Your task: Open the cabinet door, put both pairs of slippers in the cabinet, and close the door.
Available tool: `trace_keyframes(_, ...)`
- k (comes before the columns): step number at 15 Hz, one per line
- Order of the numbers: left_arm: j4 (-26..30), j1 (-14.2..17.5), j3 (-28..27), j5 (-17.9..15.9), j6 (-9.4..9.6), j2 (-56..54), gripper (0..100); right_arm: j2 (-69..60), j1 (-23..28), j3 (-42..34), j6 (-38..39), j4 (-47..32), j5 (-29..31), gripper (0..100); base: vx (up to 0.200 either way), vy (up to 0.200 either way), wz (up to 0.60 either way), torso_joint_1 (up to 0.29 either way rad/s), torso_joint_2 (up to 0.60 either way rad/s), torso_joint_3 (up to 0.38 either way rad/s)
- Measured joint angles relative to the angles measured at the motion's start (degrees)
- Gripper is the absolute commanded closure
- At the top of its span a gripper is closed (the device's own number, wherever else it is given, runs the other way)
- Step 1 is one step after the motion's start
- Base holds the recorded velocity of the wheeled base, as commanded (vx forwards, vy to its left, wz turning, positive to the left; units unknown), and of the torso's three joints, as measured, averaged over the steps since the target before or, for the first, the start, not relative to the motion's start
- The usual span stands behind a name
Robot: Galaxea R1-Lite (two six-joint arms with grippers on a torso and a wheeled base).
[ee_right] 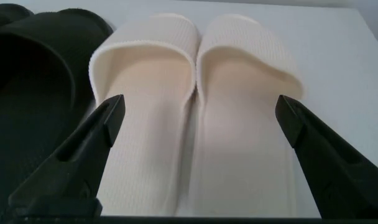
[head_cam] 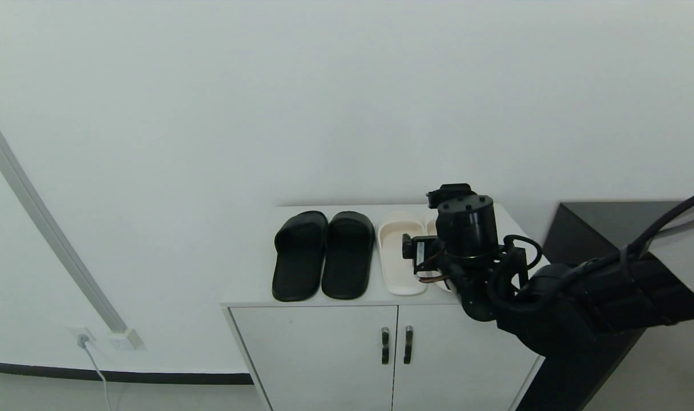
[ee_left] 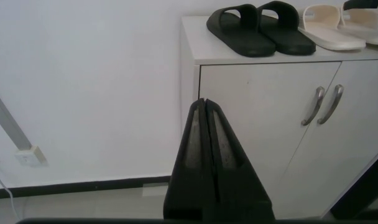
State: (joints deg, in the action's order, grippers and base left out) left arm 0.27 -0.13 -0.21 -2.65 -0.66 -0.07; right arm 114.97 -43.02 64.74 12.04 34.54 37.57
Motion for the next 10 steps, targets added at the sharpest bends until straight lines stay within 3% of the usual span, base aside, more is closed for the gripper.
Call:
trace_keyframes(4, 0.0, 0.0, 0.0, 0.0, -0.1, 0.0, 100, 4.6, 1.8, 7.5, -0.2, -3.9, -2.2, 0, 0.0, 0.0, 0.0, 0.0, 0.0, 0.0)
trace_keyframes(10, 0.0, 0.0, 0.0, 0.0, -0.12, 0.0, 100, 8.5, 4.4, 11.8, -0.4, -4.0, -5.6, 0, 0.0, 0.0, 0.0, 0.0, 0.0, 0.0)
